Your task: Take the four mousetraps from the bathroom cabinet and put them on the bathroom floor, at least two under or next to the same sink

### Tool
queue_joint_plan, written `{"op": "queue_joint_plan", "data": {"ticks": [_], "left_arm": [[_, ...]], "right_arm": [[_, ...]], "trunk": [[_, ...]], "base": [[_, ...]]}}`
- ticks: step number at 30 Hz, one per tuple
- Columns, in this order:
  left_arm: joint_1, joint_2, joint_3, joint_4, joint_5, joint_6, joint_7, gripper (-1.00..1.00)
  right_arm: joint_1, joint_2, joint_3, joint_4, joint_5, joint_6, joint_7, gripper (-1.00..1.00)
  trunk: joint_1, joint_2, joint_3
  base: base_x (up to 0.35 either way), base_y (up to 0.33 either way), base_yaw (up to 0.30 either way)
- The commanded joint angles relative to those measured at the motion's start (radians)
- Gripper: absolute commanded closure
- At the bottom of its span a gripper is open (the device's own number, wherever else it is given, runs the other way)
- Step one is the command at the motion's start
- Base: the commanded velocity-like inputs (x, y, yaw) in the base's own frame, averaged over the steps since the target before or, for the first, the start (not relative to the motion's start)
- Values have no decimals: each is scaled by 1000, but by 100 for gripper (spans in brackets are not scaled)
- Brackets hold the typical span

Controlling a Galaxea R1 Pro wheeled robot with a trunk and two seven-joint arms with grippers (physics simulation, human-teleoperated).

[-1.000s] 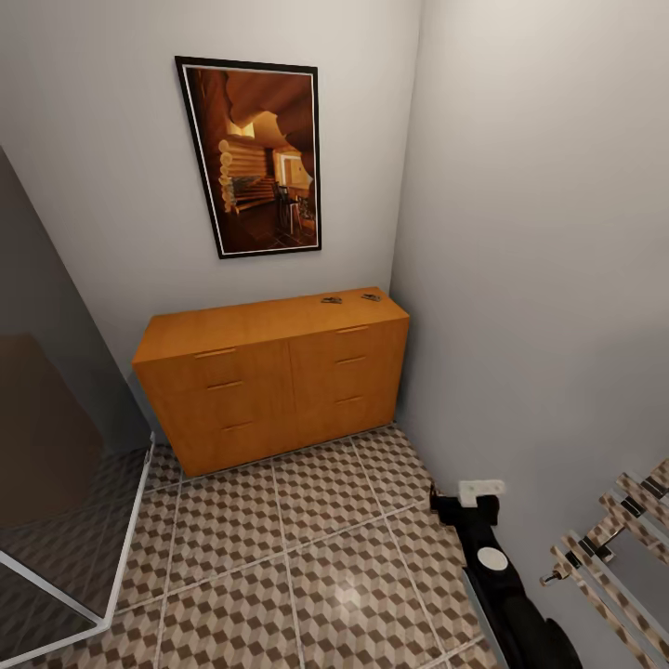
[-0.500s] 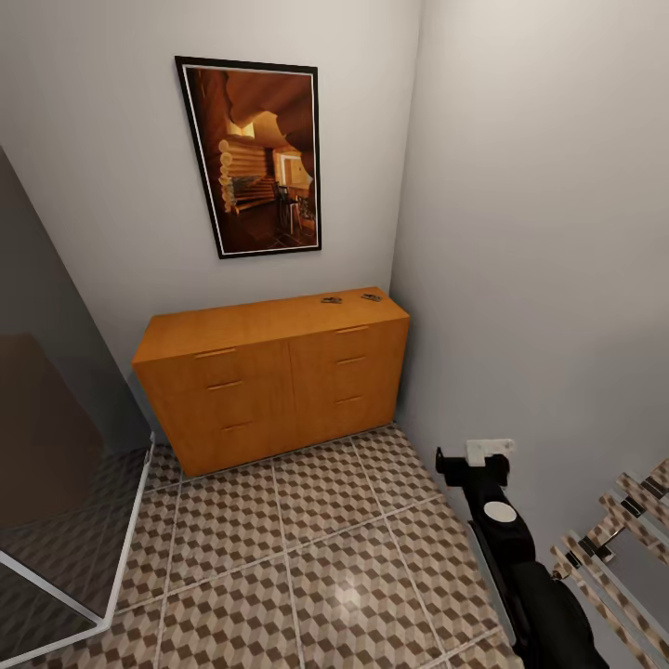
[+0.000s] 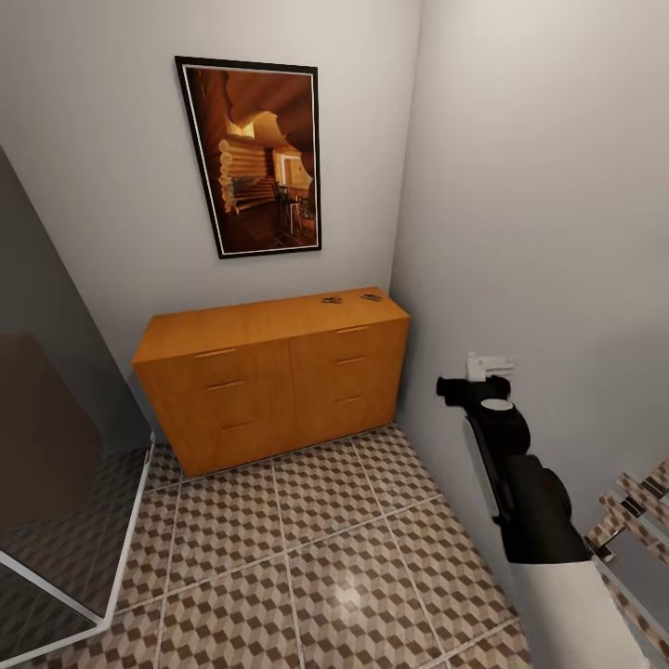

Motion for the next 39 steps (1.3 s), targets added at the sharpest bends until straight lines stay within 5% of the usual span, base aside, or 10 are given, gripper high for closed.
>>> {"op": "queue_joint_plan", "data": {"ticks": [1,7,14,15,18,19,25,31,39], "left_arm": [[-2,-1,-8,4,9,-6,1,-100],[-2,-1,-8,4,9,-6,1,-100],[-2,7,-7,4,9,-6,1,-100],[-2,9,-7,4,9,-6,1,-100],[-2,10,-8,4,9,-6,1,-100],[-2,10,-8,4,9,-6,1,-100],[-2,10,-9,4,9,-6,1,-100],[-2,9,-9,4,8,-6,0,-100],[-2,8,-9,4,9,-6,-1,-100]], "right_arm": [[-29,3,1,1,8,25,1,-100],[-226,37,3,40,7,134,0,-100],[-483,99,5,198,22,169,-2,-100],[-577,114,5,281,31,172,-2,-100],[-727,129,5,438,43,174,-1,-100],[-828,135,5,557,48,174,0,-100],[-1086,144,5,890,55,160,1,-100],[-1217,154,5,1048,57,124,2,-100],[-1246,154,4,1096,56,112,7,-100]], "trunk": [[1,-2,-2],[1,-2,-2],[1,-2,-2],[1,-2,-2],[1,-2,-2],[1,-2,-2],[1,-2,-2],[1,-2,-2],[1,-2,-2]], "base": [[0,0,0],[0,0,0],[0,0,0],[0,0,0],[0,0,0],[0,0,0],[0,0,0],[0,0,0],[0,0,0]]}}
